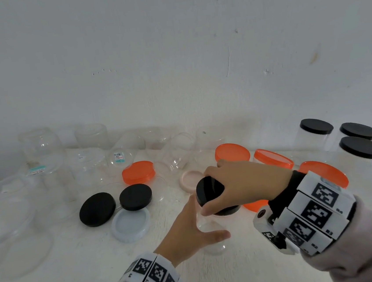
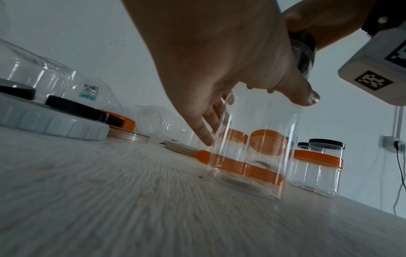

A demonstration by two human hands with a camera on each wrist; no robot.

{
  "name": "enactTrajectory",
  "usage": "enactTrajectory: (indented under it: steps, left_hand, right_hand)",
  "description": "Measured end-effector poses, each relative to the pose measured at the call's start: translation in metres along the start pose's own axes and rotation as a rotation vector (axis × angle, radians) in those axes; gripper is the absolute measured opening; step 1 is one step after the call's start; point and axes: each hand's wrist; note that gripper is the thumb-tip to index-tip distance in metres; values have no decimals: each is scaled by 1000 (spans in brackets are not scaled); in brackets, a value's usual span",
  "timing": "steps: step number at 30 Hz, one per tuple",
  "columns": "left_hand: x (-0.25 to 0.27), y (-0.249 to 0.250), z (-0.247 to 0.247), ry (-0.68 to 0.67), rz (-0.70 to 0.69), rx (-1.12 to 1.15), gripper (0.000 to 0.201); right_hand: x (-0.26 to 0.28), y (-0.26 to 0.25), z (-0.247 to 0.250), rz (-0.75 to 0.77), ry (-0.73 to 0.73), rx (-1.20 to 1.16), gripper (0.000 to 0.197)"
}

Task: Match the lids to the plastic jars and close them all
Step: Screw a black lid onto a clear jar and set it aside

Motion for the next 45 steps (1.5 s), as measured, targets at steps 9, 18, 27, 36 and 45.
enactTrajectory:
  steps: [9, 18, 27, 36, 45]
  left_hand:
    - [-1, 1, 0, 10, 3, -13, 85]
    - [-1, -2, -1, 7, -24, -8, 88]
    - [1, 4, 2, 12, 1, -25, 81]
    - [0, 1, 1, -2, -19, 14, 87]
    - [0, 4, 2, 6, 19, -23, 81]
  right_hand:
    - [0, 3, 0, 82, -37, -95, 73]
    - [-2, -1, -7, -3, 37, 51, 77]
    - [2, 6, -3, 137, -34, -132, 80]
    - [-5, 1, -12, 39, 82, 64, 74]
    - [2, 7, -2, 147, -46, -77, 81]
Point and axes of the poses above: each hand's wrist, its own x-axis away from the middle knuckle, its own z-axis out of the back of the hand, y = z × x, and after that the axes turned 13 degrees about z, right-handed
